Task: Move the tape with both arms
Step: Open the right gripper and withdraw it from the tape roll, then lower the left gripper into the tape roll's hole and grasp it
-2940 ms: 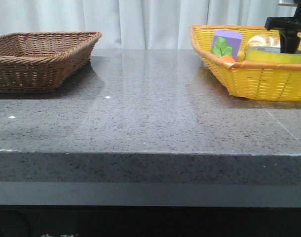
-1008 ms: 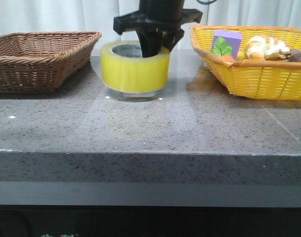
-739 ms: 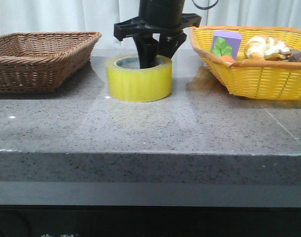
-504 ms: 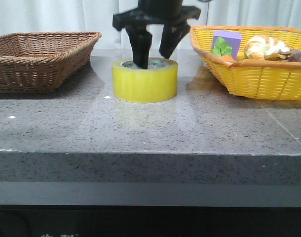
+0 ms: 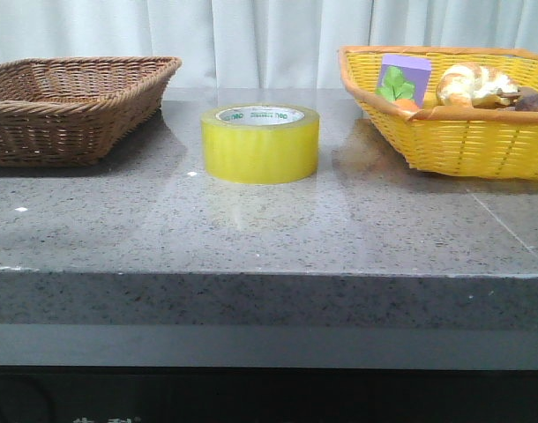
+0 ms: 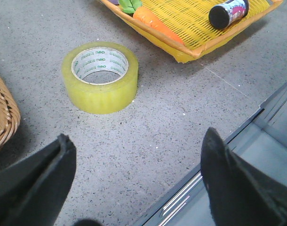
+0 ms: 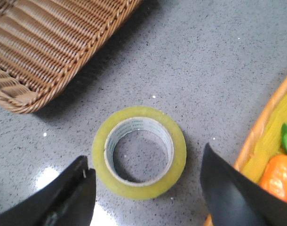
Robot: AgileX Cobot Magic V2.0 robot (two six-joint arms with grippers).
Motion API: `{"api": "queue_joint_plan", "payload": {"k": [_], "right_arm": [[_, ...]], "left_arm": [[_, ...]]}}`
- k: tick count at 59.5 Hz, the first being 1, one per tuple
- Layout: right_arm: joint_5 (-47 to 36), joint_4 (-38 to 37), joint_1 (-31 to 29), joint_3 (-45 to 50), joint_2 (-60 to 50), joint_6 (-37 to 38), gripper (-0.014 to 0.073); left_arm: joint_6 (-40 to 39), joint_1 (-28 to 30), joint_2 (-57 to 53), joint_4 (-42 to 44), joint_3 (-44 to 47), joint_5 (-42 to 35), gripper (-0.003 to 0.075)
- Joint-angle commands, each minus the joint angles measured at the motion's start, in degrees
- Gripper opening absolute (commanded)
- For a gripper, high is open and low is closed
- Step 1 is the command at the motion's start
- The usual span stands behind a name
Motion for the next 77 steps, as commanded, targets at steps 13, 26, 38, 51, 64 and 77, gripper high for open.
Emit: {"api": "queue_joint_plan", "payload": {"k": [13,26,38,51,64,77], "right_arm": [[-18.62,1.04,-0.41,24.53,-21.98,-0.56,0.0498],[-20.82,0.97,-0.41,37.29,-33.63,-0.56,0.0498],[-20.82,0.97,-0.41,45.8,-42.47,-0.56,0.0498],[-20.82,0.97,-0.41,51.84,-51.37,-0.56,0.0498],[-20.32,0.44,-0.41,53.68,-56.09,-0.56,0.0498],[-20.31,0.49,-0.41,53.68,-56.33,-0.56,0.0498]], "left_arm": [[0.0,-0.39,-0.22,-0.41,-1.54,-3.62,0.0545],[0.0,-0.39,-0.22,-0.41,-1.54,-3.62,0.0545],[0.0,-0.39,-0.22,-0.41,-1.54,-3.72,0.0545],[0.0,-0.39,-0.22,-0.41,-1.54,-3.82,0.0545],[0.0,-0.39,-0.22,-0.32,-1.95,-3.94,0.0545],[0.0,-0.39,2.26,3.32,-7.7,-0.1,0.0548]]}}
